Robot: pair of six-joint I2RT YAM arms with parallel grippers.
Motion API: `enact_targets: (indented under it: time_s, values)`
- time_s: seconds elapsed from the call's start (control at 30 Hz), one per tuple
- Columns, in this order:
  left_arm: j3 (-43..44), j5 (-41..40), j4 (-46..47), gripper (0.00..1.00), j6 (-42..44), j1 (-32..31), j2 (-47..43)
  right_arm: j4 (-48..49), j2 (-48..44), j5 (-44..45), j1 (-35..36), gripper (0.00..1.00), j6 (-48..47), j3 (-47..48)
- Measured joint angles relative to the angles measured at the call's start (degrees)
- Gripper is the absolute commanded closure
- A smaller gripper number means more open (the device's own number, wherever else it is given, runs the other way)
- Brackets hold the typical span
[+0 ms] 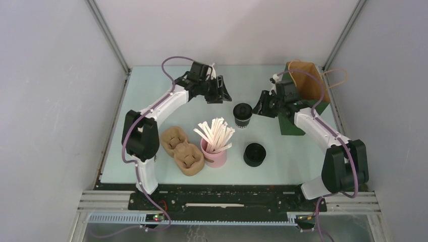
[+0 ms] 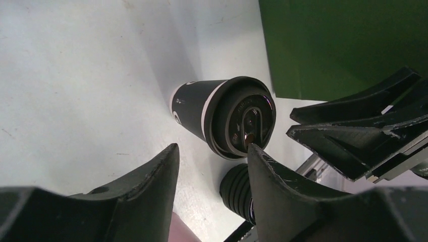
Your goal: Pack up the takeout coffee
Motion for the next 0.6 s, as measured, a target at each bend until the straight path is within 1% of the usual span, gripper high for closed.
enact_targets:
  time_s: [0.07, 0.27, 0.4, 0.6]
  values:
    - [-1.4, 1.1, 1.9, 0.48, -1.1, 0.0, 0.0, 0.0, 0.1, 0.4, 0.4, 0.56, 0.0, 0.0]
    - [-4.5, 2.1, 6.4, 0.47, -3.1, 0.0, 0.0, -0.6, 0.5, 5.6, 2.3, 0.57, -1.1, 0.0]
    - [-6.7, 2.1, 7.3, 0.47, -3.5, 0.0, 0.0, -2.9, 1.0, 13.1, 5.1, 0.57, -2.5, 0.0]
    - [-7.4, 2.1, 8.0, 0.47, -3.5, 0.0, 0.0, -6.3, 1.7, 27.6, 10.8, 0.57, -4.9, 0.1]
